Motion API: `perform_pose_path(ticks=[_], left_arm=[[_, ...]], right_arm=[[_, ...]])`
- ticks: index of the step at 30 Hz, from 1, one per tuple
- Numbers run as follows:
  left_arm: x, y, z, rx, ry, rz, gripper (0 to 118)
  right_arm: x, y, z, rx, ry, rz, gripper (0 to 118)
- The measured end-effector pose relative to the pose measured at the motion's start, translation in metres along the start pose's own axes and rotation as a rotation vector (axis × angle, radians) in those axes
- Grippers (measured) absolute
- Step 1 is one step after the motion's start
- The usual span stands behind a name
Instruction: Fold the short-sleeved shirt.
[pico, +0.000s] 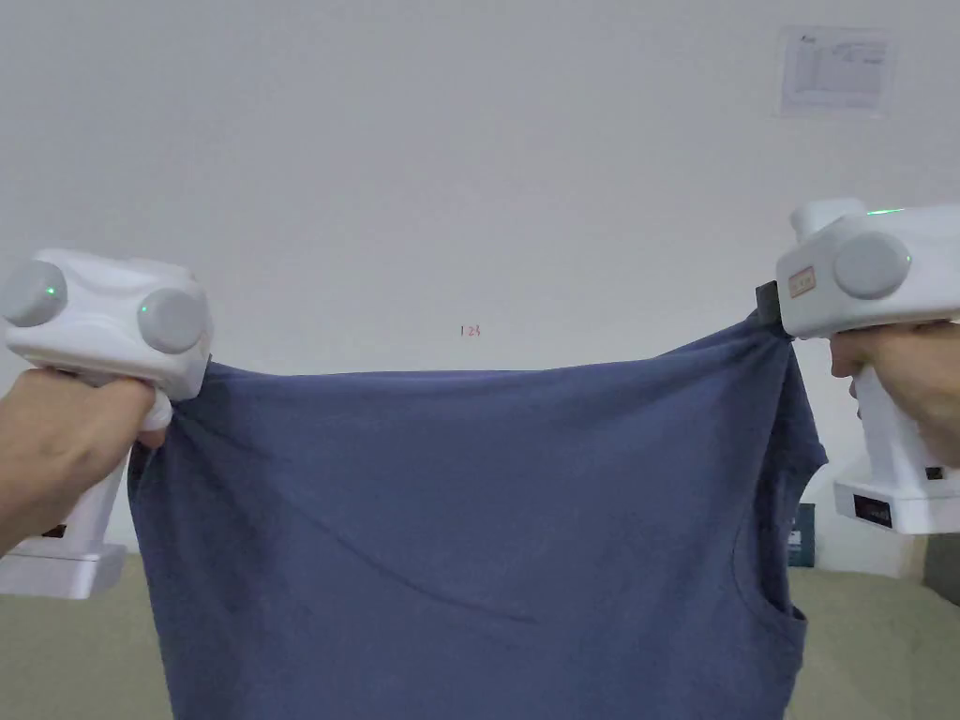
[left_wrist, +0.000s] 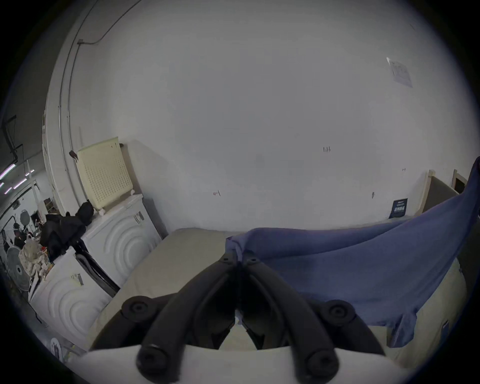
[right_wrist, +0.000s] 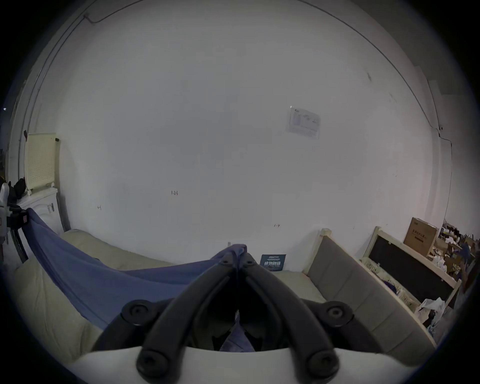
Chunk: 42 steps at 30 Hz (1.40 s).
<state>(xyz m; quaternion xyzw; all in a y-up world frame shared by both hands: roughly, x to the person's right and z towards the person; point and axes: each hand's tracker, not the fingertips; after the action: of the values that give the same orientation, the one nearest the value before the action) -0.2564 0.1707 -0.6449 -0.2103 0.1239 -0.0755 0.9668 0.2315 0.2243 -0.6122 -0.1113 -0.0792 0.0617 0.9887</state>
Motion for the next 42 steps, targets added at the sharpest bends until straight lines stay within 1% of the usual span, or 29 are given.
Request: perform_pose_path(ticks=[3,5,7,9,10,11,12,13,14,15,16,17,18,19,20,21,22,23,24,25,26,28,29,31,32,38,42], left_arm=[[0.006,-0.036,-0.022,-0.056,-0.025,-0.007,3],[0.009,-0.068,-0.030,-0.099,-0.079,-0.009,3],[0.014,-0.101,-0.031,-0.126,-0.088,-0.075,3],[0.013,-0.136,-0.024,-0.166,-0.120,-0.098,3],[0.011,-0.156,-0.020,-0.188,-0.120,-0.081,3],[0.008,-0.176,-0.013,-0.211,-0.139,-0.073,3],[0.006,-0.193,-0.007,-0.223,-0.144,-0.083,3],[-0.002,-0.212,-0.010,-0.226,-0.144,-0.076,3],[-0.006,-0.231,-0.001,-0.258,-0.149,-0.095,3],[-0.010,-0.248,0.007,-0.279,-0.169,-0.096,3],[-0.015,-0.267,0.019,-0.297,-0.169,-0.095,3],[-0.021,-0.289,0.034,-0.299,-0.179,-0.088,3],[-0.026,-0.305,0.044,-0.314,-0.184,-0.084,3],[-0.033,-0.325,0.058,-0.327,-0.190,-0.065,3],[-0.037,-0.345,0.070,-0.344,-0.198,-0.058,3],[-0.039,-0.362,0.086,-0.377,-0.199,-0.099,3],[-0.044,-0.380,0.099,-0.367,-0.194,-0.086,3],[-0.050,-0.397,0.112,-0.395,-0.211,-0.085,3],[-0.056,-0.410,0.123,-0.399,-0.207,-0.071,3],[-0.059,-0.425,0.137,-0.412,-0.215,-0.069,3],[-0.067,-0.436,0.150,-0.416,-0.219,-0.056,3],[-0.081,-0.453,0.171,-0.421,-0.229,-0.022,3],[-0.088,-0.462,0.184,-0.419,-0.234,0.015,3],[-0.101,-0.476,0.203,-0.432,-0.248,0.019,3],[-0.106,-0.483,0.213,-0.437,-0.255,0.022,3],[-0.121,-0.504,0.254,-0.440,-0.281,0.035,3],[-0.121,-0.512,0.254,-0.458,-0.285,0.028,3]], right_arm=[[-0.008,-0.046,-0.012,-0.064,0.015,-0.001,0],[-0.011,-0.083,-0.011,-0.094,0.008,-0.002,0],[-0.012,-0.127,0.002,-0.161,0.014,-0.045,0],[-0.013,-0.167,0.017,-0.204,0.044,-0.022,0],[-0.014,-0.188,0.028,-0.248,0.036,-0.005,0],[-0.014,-0.211,0.044,-0.293,0.077,0.015,0],[-0.013,-0.230,0.060,-0.286,0.060,-0.009,0],[-0.011,-0.250,0.078,-0.331,0.091,-0.018,0],[-0.005,-0.272,0.090,-0.334,0.104,-0.054,0],[-0.005,-0.289,0.105,-0.381,0.090,-0.050,0],[-0.001,-0.308,0.124,-0.377,0.121,-0.066,0],[-0.001,-0.327,0.144,-0.402,0.103,-0.079,0],[0.001,-0.341,0.159,-0.426,0.119,-0.099,0],[0.003,-0.357,0.177,-0.440,0.131,-0.100,0],[0.004,-0.373,0.195,-0.445,0.119,-0.116,0],[0.004,-0.385,0.209,-0.466,0.136,-0.104,0],[0.002,-0.397,0.227,-0.466,0.138,-0.104,0],[0.002,-0.409,0.243,-0.485,0.145,-0.102,0],[0.002,-0.419,0.258,-0.497,0.156,-0.085,0],[0.001,-0.431,0.276,-0.493,0.151,-0.090,0],[0.000,-0.439,0.293,-0.521,0.166,-0.079,0],[0.004,-0.451,0.319,-0.517,0.160,-0.106,0],[0.008,-0.456,0.331,-0.519,0.174,-0.116,0],[0.011,-0.463,0.351,-0.520,0.166,-0.131,0],[0.013,-0.466,0.360,-0.521,0.177,-0.147,0],[0.017,-0.484,0.400,-0.537,0.194,-0.146,0],[0.016,-0.493,0.405,-0.555,0.190,-0.164,0]])
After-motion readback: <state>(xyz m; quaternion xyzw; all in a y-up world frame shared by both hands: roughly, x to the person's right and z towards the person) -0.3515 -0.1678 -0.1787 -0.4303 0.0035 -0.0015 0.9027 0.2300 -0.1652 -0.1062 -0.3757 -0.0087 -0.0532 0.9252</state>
